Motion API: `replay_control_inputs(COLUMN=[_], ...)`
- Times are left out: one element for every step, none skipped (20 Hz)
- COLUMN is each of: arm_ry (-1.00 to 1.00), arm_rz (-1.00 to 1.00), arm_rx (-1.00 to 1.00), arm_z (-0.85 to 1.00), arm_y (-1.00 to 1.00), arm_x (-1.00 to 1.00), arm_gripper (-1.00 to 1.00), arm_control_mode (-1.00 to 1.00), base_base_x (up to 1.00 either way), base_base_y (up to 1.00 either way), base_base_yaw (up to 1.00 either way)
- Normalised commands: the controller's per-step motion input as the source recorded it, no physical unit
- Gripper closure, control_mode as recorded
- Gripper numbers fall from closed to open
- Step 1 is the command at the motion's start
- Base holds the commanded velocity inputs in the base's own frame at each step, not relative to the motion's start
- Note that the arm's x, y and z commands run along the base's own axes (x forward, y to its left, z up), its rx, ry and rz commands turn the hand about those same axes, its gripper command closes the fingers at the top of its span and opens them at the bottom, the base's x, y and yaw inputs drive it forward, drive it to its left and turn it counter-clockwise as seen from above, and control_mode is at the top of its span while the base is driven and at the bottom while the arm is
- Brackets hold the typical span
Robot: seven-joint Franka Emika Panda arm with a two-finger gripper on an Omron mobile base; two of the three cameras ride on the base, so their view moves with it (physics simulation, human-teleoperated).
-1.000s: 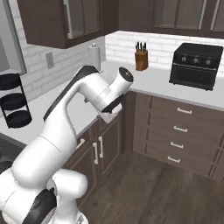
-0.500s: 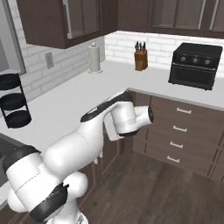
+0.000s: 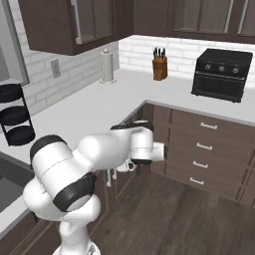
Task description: Take a straw from the drawer in front and place it inside the glass cup on the dining counter.
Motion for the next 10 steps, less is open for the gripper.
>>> replay_control_inputs(arm_ry=[-0.08,-0.08,-0.09,-0.09,-0.09,-0.09,-0.08,-0.09,-0.08,-0.07], arm_rz=[0.17,0.17,0.17,0.16,0.15,0.15,0.14,0.14,0.15,0.15], arm_rx=[0.07,0.06,0.06,0.05,0.04,0.03,0.02,0.01,0.01,0.02], arm_z=[-0.63,-0.61,-0.59,-0.58,-0.58,-0.59,-0.58,-0.59,-0.58,-0.59], arm_y=[0.27,0.26,0.24,0.22,0.25,0.26,0.28,0.30,0.31,0.34], arm_x=[0.11,0.08,0.06,0.04,0.07,0.08,0.07,0.06,0.09,0.09], arm_gripper=[-1.00,-1.00,-1.00,-1.00,-1.00,-1.00,-1.00,-1.00,-1.00,-1.00], arm_control_mode=[-1.00,-1.00,-1.00,-1.00,-1.00,-1.00,-1.00,-1.00,-1.00,-1.00], base_base_x=[0.00,0.00,0.00,0.00,0.00,0.00,0.00,0.00,0.00,0.00], base_base_y=[0.00,0.00,0.00,0.00,0.00,0.00,0.00,0.00,0.00,0.00], base_base_yaw=[0.00,0.00,0.00,0.00,0.00,0.00,0.00,0.00,0.00,0.00])
